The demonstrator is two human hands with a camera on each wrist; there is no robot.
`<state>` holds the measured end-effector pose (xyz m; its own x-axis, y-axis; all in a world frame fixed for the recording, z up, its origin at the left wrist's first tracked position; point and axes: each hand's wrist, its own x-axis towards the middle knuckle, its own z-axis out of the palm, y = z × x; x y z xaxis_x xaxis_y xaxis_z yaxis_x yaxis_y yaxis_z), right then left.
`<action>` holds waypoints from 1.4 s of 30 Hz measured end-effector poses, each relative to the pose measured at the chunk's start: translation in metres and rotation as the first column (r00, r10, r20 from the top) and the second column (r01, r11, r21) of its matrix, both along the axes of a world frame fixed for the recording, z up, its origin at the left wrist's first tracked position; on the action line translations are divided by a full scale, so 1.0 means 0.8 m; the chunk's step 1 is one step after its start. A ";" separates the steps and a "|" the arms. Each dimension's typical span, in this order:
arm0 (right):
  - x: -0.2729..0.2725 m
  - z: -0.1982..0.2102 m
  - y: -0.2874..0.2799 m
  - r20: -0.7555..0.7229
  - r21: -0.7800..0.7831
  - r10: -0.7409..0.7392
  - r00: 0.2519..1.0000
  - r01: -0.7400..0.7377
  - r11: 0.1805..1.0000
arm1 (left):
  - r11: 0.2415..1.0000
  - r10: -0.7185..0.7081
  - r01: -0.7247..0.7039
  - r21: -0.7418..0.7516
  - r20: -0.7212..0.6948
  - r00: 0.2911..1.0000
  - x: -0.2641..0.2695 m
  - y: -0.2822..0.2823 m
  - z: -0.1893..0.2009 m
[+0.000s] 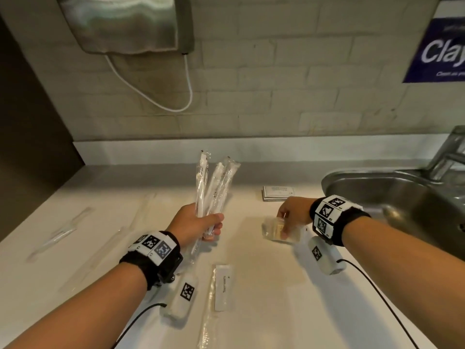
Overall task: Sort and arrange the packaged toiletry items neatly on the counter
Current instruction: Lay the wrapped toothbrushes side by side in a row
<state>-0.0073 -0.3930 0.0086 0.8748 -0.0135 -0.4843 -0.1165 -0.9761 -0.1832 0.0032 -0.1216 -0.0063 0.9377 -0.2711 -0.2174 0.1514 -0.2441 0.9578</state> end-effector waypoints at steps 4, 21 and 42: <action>0.014 -0.005 -0.003 0.023 -0.018 0.005 1.000 -0.005 1.000 | 1.000 0.021 -0.021 -0.016 -0.003 1.000 0.017 -0.008 -0.006; 0.037 0.007 0.017 0.059 -0.172 0.133 0.989 -0.121 0.978 | 0.996 0.037 -0.037 -0.078 -0.003 0.999 0.038 -0.001 -0.004; 0.067 -0.018 0.115 -0.022 0.440 -0.319 0.947 0.296 0.848 | 0.998 0.022 -0.037 -0.059 -0.246 0.969 0.057 -0.010 -0.065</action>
